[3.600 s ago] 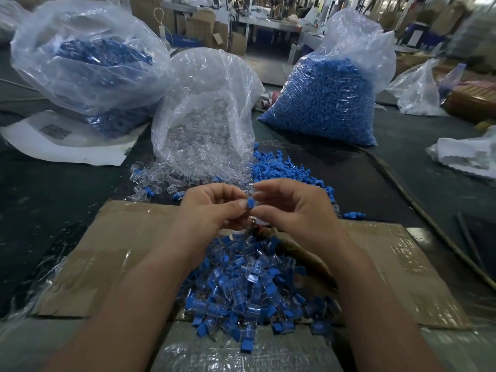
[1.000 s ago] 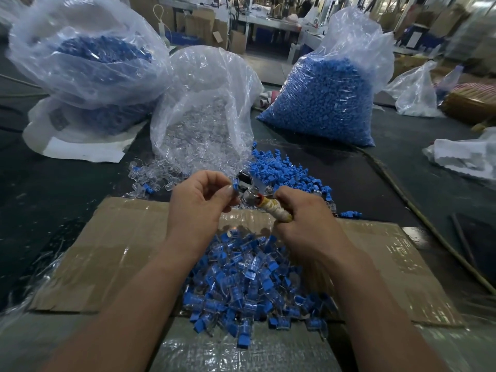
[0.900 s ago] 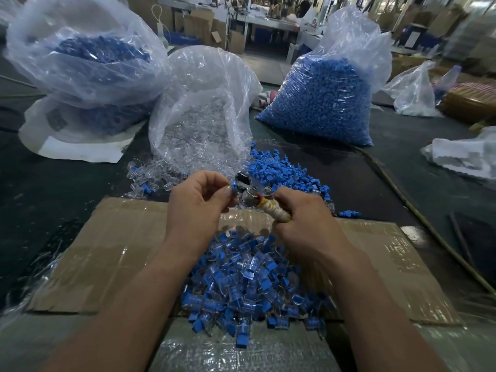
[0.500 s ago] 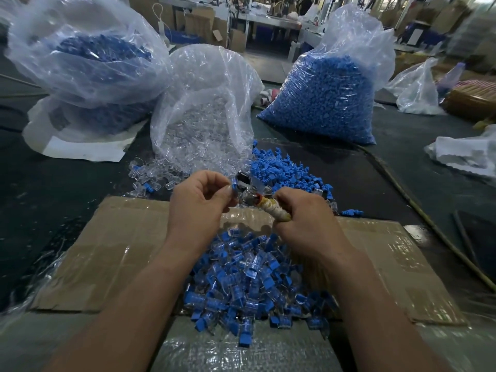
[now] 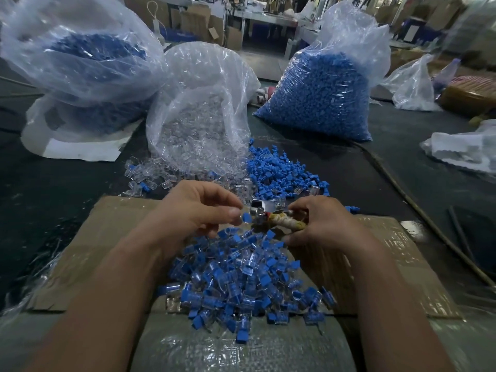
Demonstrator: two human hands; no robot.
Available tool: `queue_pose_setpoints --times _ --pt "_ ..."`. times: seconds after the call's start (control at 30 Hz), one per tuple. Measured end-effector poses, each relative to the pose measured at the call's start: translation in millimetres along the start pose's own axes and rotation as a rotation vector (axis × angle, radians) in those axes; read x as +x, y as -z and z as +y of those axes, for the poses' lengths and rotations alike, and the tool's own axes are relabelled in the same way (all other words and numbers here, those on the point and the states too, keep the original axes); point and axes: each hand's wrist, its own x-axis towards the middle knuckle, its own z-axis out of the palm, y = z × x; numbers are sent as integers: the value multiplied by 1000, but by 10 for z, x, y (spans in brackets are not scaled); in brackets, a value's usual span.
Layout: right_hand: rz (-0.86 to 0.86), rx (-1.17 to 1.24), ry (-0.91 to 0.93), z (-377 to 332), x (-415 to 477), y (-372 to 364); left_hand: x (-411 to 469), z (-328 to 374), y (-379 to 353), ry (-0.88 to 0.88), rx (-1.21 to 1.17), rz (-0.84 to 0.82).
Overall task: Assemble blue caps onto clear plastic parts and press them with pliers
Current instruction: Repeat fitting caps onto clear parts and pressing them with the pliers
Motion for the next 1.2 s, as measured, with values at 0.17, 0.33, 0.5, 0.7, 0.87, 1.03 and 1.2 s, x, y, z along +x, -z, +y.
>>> queue_pose_setpoints --times 0.17,0.33,0.5,0.7,0.87,1.03,1.2 --pt "-52 7 3 3 1 -24 -27 -11 -11 -28 142 -194" --pt "-109 -10 3 39 3 -14 -42 -38 -35 -31 220 -264" --pt "-142 19 -26 70 -10 10 81 -105 20 -105 101 315" --pt "-159 59 -49 113 -13 17 223 -199 100 -219 504 695" --pt "-128 135 -37 158 -16 23 295 -258 54 -227 732 553" --pt "40 80 -25 179 39 25 419 -329 67 -191 901 480" --pt "149 69 -89 203 79 33 564 -401 81 -58 1101 245"
